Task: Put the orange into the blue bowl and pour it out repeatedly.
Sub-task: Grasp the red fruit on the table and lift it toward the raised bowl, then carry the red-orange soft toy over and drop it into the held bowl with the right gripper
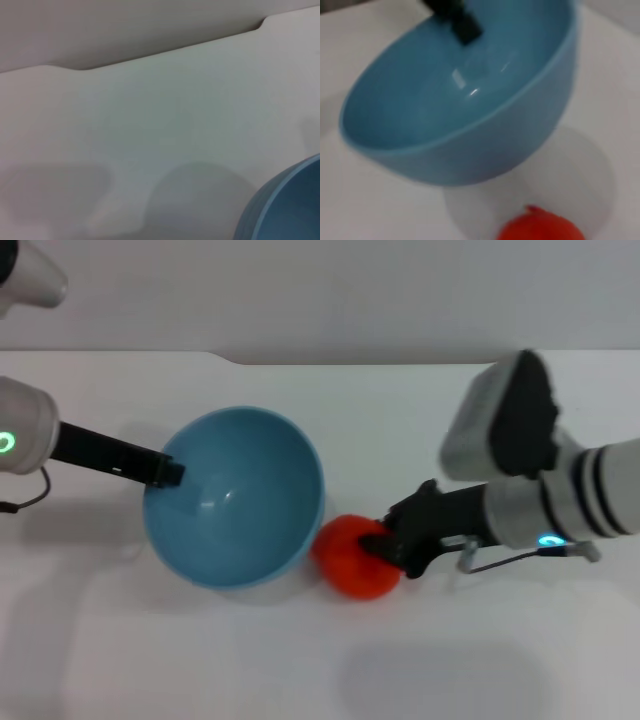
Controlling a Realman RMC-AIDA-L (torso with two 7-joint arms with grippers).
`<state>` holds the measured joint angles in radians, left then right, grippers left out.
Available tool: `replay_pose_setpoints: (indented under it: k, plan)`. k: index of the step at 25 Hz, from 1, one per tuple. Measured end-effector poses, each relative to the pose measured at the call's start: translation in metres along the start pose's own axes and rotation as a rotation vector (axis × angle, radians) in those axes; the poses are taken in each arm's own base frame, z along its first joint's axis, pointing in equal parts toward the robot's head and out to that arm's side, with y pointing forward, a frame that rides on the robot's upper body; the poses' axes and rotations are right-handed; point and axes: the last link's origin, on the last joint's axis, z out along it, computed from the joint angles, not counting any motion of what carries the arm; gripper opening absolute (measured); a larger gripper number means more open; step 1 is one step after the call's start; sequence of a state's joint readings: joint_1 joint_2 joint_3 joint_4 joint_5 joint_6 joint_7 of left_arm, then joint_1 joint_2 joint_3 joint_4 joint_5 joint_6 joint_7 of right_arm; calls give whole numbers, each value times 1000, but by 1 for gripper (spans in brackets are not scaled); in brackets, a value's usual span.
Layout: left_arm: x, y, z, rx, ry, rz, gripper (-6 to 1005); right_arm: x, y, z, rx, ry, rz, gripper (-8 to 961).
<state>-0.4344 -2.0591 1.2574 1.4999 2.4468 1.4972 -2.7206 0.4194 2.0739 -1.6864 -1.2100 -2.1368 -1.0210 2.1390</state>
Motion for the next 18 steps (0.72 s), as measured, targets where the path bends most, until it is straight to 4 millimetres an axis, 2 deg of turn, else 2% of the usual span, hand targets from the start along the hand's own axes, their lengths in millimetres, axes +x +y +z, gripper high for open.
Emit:
replay_pose_setpoints:
  k: [3, 4, 5, 9, 14, 18]
  plan:
    - [3, 5, 8, -14, -18, 18, -2, 9, -7, -20, 37, -38, 31, 90]
    - [4, 7, 11, -19, -28, 23, -2, 13, -12, -36, 51, -66, 56, 67]
    - [5, 8, 14, -24, -38, 27, -2, 13, -12, -36, 51, -66, 56, 60]
    - [6, 14, 26, -43, -86, 48, -2, 11, -18, -72, 42, -141, 81, 34]
    - [7, 26, 40, -65, -144, 88, -2, -11, -11, -125, -11, -351, -59, 25]
    - [10, 41, 50, -83, -174, 128, -1, -33, 6, -148, -101, -502, -187, 23]
